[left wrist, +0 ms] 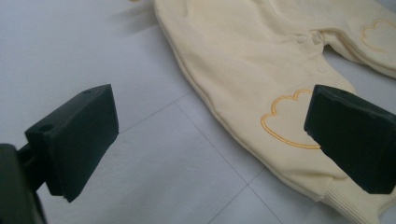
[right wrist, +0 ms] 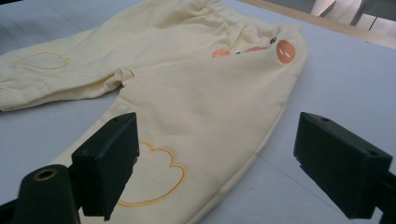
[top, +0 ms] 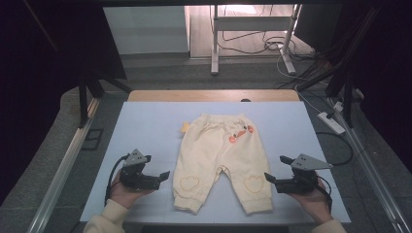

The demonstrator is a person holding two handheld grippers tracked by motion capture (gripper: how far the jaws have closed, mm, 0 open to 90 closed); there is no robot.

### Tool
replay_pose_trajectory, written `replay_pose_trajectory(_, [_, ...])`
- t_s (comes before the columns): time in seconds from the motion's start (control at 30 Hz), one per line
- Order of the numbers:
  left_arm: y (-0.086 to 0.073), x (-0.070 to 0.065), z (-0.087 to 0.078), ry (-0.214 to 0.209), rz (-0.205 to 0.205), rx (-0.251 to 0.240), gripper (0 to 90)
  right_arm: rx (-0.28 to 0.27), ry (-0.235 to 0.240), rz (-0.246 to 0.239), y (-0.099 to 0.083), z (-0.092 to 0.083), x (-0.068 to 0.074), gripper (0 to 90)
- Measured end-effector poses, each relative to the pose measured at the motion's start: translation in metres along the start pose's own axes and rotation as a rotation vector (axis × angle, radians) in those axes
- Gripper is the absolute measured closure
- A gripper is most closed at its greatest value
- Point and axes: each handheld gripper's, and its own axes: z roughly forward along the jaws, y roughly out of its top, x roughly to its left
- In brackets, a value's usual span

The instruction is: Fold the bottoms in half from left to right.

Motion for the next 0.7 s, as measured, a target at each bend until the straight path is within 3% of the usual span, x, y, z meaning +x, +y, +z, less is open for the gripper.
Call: replay_pose_trajectory(0.7, [0.0013,0.002,0.001,0.007,-0.005,0.002,4.4,-0.007,0.022,-0.009,0.0043,0.0059,0.007,15.2])
